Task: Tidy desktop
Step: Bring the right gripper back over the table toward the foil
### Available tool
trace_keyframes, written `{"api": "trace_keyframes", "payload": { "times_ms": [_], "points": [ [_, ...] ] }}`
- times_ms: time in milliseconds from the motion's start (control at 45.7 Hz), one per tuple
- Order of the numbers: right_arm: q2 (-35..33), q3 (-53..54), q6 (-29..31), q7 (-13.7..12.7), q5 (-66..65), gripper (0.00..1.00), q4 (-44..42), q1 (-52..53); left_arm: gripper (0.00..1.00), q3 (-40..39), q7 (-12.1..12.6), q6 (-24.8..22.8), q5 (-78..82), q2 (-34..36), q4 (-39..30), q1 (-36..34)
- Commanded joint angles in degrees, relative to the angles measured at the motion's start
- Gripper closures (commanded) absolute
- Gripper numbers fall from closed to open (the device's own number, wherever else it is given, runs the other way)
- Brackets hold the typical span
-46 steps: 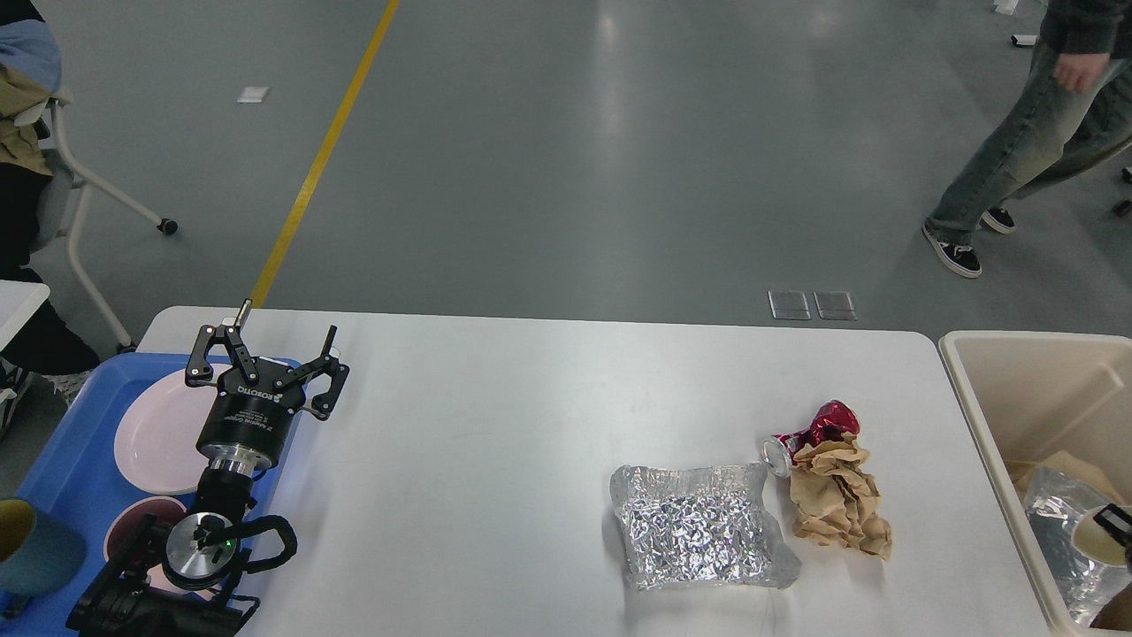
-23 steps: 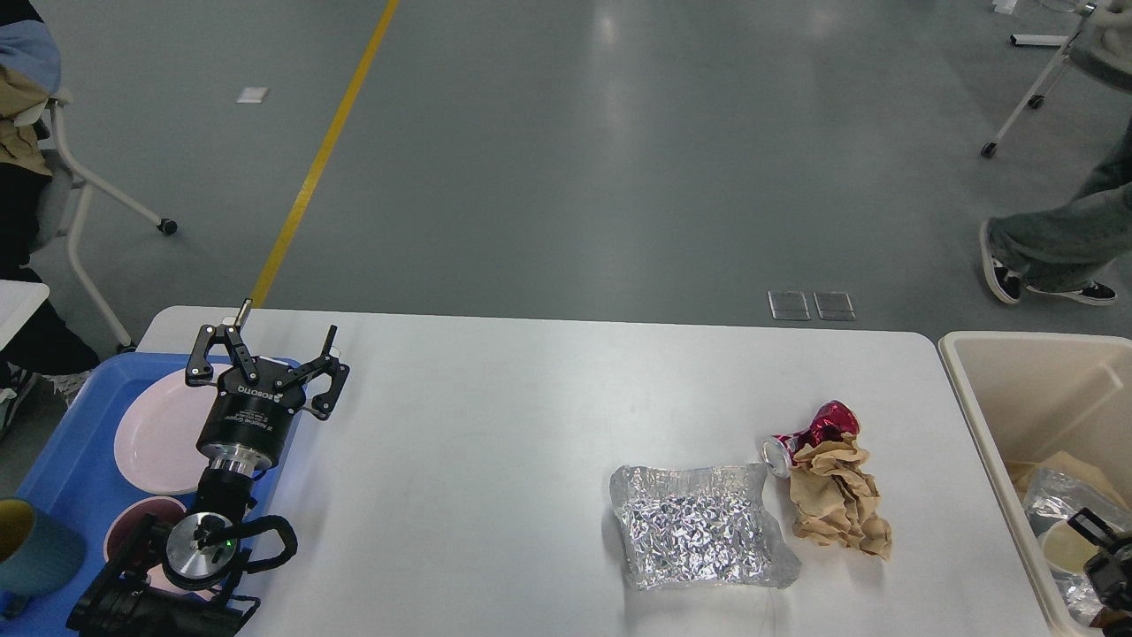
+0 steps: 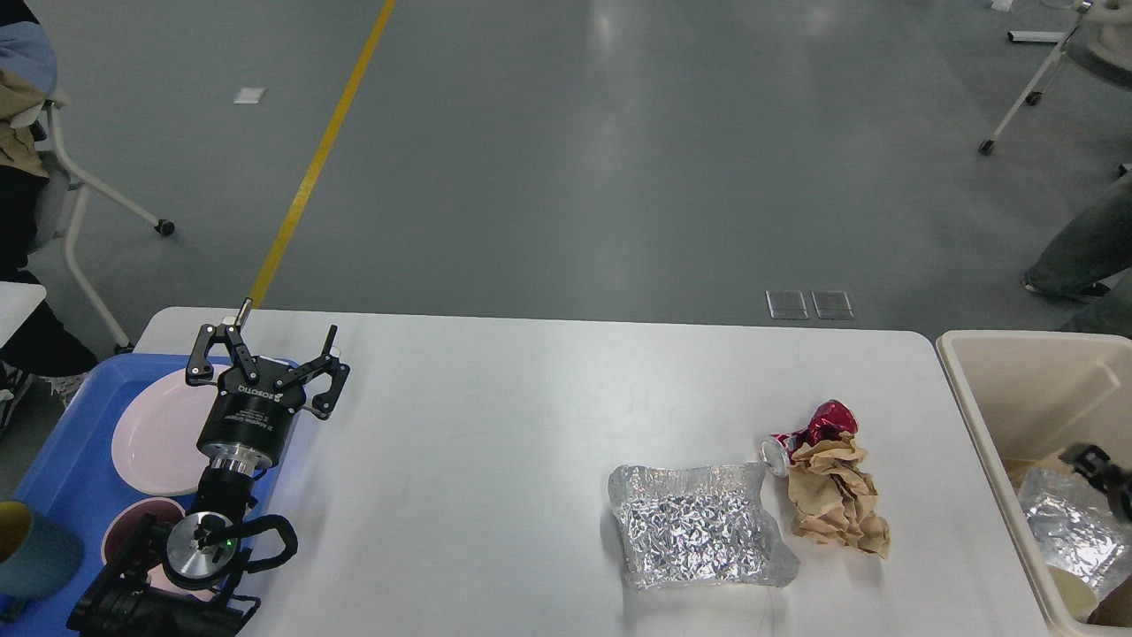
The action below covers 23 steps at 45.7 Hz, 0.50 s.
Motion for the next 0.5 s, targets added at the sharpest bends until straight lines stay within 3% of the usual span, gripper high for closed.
{"api": "trace_keyframes", "payload": {
  "times_ms": [0, 263, 482],
  "points": [
    [-2.9, -3.8, 10.9, -1.4, -10.7, 0.00, 11.7, 17.3, 0.04, 0.0, 0.0, 0.0, 0.0, 0.0, 0.0, -0.1],
    [-0.9, -15.5, 27.4, -1.6, -16.6, 0.00, 31.7, 46.2, 0.04, 0.0, 0.0, 0.0, 0.0, 0.0, 0.0, -0.1],
    [8.7, -22.9, 40.7, -1.7, -15.9, 0.00, 45.4, 66.8, 0.04, 0.0, 0.0, 0.0, 0.0, 0.0, 0.0, 0.0]
  ]
}}
